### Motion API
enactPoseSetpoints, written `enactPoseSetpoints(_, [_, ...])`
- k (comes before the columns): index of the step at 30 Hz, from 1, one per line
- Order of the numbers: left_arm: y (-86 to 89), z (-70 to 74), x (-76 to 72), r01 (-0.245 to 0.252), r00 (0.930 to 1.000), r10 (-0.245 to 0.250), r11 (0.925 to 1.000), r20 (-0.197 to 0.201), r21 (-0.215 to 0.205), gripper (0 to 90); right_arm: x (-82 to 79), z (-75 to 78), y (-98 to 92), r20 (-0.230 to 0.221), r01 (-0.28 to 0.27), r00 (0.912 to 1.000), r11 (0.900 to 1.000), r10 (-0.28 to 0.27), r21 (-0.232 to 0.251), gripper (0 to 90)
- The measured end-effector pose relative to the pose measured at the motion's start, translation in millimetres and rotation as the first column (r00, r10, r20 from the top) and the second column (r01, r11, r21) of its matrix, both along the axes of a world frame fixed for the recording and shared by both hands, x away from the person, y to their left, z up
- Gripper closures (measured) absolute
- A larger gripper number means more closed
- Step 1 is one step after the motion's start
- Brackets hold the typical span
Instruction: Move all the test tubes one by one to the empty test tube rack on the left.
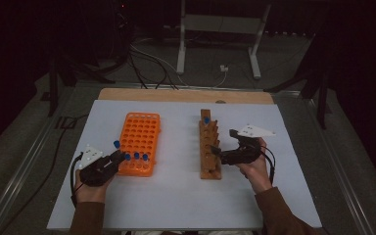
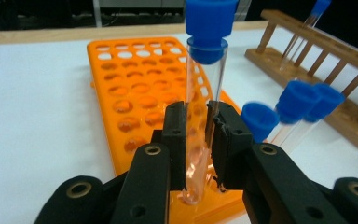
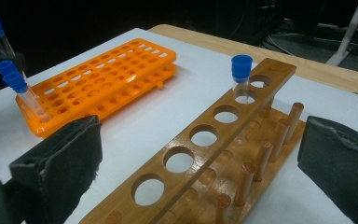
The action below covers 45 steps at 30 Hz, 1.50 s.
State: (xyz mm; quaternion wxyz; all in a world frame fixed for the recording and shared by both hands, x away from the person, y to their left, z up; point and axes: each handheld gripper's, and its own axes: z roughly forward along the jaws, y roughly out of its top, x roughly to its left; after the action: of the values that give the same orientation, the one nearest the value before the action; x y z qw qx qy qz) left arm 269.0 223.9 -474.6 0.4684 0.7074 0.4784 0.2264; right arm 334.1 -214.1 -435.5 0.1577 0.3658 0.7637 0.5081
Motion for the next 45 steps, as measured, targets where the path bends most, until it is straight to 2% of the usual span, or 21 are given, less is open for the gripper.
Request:
enactPoseSetpoints(11, [-5.2, -9.8, 1.2, 0.014, 0.9969, -0.007, 0.9962, -0.079, 0.087, 77.8, -1.0, -0.2, -1.7, 0.001, -0.001, 1.0, 1.0, 0.001, 0.006, 0.0])
enactPoseSetpoints(22, [-6.9, -11.9, 1.5, 0.028, 0.9956, -0.017, 0.9928, -0.092, 0.117, 78.2, -0.8, -2.6, 2.5, -0.003, -0.011, 0.9999, 1.0, 0.011, 0.0, 0.1])
enactPoseSetpoints(25, [-8.8, -14.4, 1.9, 0.04, 0.994, -0.025, 0.9895, -0.106, 0.139, 78.0, -0.8, -3.3, 3.6, -0.006, -0.013, 0.9999, 1.0, 0.013, -0.002, 0.1])
enactPoseSetpoints(28, [-8.7, -13.6, 1.6, 0.04, 0.9936, -0.024, 0.9891, -0.111, 0.142, 77.8, -0.6, -4.1, 4.7, -0.005, -0.017, 0.9998, 1.0, 0.017, -0.003, 0.1])
enactPoseSetpoints(32, [-6.8, -12.7, -0.1, 0.036, 0.9937, -0.024, 0.9928, -0.109, 0.114, 75.4, -0.9, -4.4, 5.6, -0.006, -0.02, 0.9998, 1.0, 0.02, -0.003, 0.0])
enactPoseSetpoints(35, [-4.0, -7.1, -3.3, 0.025, 0.9967, -0.018, 0.9958, -0.079, 0.088, 72.4, -0.7, -4.7, 5.1, -0.008, -0.02, 0.9998, 1.0, 0.02, -0.003, 0.1])
enactPoseSetpoints(39, [1.1, 0.8, -8.4, 0.018, 0.9992, -0.015, 0.9976, -0.037, 0.066, 74.7, -0.5, -5.0, 5.8, -0.008, -0.022, 0.9997, 1.0, 0.022, -0.006, 0.0])
enactPoseSetpoints(45, [0.5, -0.4, -6.3, 0.025, 0.9984, -0.021, 0.9957, -0.052, 0.089, 77.6, 1.0, -4.9, 8.7, -0.003, -0.026, 0.9997, 1.0, 0.026, -0.016, 0.1])
